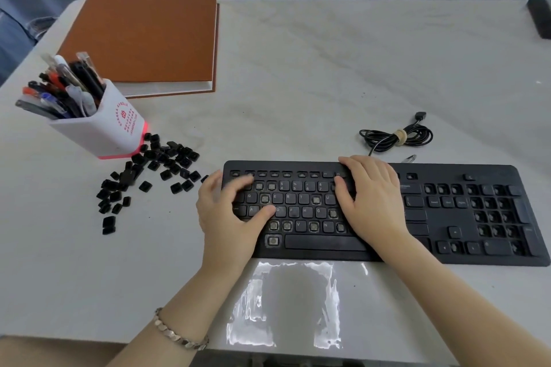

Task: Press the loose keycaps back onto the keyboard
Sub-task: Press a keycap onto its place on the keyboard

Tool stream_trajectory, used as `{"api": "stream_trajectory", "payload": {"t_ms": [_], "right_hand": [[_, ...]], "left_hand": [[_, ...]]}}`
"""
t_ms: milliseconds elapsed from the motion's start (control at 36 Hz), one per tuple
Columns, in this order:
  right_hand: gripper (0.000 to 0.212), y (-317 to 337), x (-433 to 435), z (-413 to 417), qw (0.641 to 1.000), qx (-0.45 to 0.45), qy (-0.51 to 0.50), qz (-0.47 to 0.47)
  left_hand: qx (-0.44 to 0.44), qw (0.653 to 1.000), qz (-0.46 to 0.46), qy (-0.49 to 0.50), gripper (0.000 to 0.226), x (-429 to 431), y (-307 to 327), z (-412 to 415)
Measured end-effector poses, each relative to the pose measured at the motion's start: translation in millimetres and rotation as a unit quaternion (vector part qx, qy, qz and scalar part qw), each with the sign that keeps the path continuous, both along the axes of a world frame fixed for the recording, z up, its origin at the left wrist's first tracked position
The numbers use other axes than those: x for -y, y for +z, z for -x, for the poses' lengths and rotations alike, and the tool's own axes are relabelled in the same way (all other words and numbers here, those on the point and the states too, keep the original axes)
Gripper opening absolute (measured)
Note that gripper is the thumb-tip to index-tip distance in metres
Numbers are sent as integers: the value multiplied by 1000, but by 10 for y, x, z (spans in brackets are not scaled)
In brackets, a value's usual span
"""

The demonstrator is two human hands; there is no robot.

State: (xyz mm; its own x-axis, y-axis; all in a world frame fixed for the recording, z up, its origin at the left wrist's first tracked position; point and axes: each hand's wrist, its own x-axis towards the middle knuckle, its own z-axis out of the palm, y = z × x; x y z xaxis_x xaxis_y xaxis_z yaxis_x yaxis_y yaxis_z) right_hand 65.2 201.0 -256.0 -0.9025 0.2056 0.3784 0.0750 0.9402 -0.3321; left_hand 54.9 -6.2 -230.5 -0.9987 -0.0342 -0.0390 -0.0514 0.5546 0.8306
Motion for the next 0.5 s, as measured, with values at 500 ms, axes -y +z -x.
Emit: {"api": "stream_trajectory", "payload": {"t_ms": [500], "right_hand": [[42,69,38,-10,999,34,-9,-1]], "left_hand": [[86,996,12,11,74,83,-57,131]]}}
